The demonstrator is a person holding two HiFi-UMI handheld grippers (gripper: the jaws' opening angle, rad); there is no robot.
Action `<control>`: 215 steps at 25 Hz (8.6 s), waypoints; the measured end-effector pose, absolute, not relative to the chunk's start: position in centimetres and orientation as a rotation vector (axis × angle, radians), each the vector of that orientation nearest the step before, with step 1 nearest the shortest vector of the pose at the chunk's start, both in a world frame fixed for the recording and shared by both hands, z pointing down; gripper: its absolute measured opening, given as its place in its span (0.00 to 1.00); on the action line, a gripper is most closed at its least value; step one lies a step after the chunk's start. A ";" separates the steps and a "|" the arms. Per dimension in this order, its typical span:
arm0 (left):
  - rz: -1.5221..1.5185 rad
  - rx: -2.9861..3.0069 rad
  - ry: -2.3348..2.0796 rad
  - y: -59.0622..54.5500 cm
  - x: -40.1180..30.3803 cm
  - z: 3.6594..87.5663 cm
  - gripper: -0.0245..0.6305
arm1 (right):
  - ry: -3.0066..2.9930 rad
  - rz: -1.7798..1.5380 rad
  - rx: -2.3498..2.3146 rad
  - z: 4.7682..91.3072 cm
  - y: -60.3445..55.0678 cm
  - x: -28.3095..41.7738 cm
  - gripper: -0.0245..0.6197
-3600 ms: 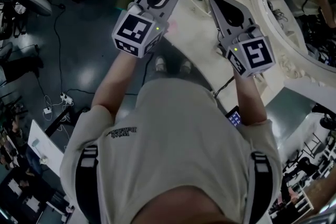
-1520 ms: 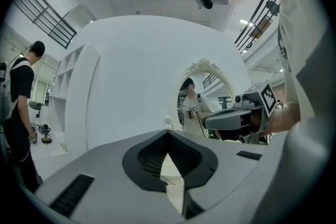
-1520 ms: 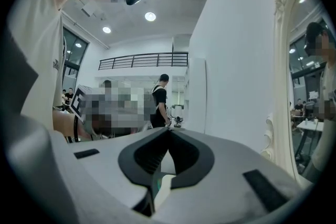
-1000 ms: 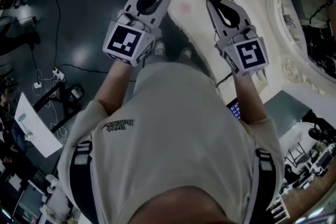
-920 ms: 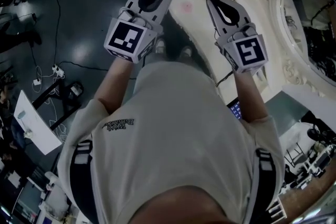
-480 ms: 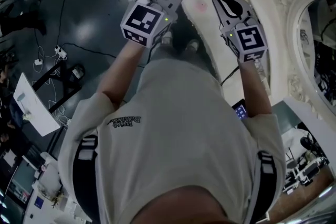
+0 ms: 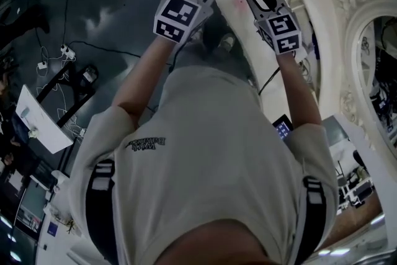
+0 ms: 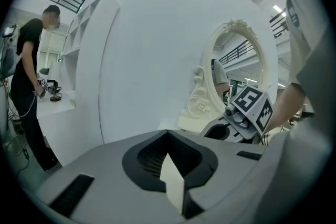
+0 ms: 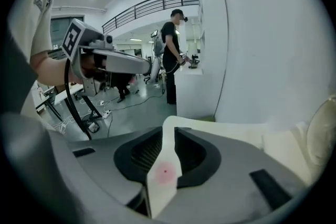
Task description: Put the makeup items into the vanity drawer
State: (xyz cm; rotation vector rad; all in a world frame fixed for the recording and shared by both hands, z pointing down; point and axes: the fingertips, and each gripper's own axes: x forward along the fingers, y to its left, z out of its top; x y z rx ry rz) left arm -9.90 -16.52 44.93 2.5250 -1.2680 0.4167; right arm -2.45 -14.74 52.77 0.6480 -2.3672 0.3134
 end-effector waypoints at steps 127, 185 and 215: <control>0.440 2.729 -1.061 -22.2 4.8 38.3 0.06 | -2.474 0.172 1.218 37.5 -19.7 12.6 0.10; 0.487 2.617 -1.029 -21.9 5.4 42.8 0.06 | -2.390 0.224 1.187 41.3 -21.7 11.6 0.04; 0.140 2.892 -1.249 -7.9 -0.6 24.2 0.06 | -2.705 -0.162 1.230 22.7 -5.1 7.1 0.04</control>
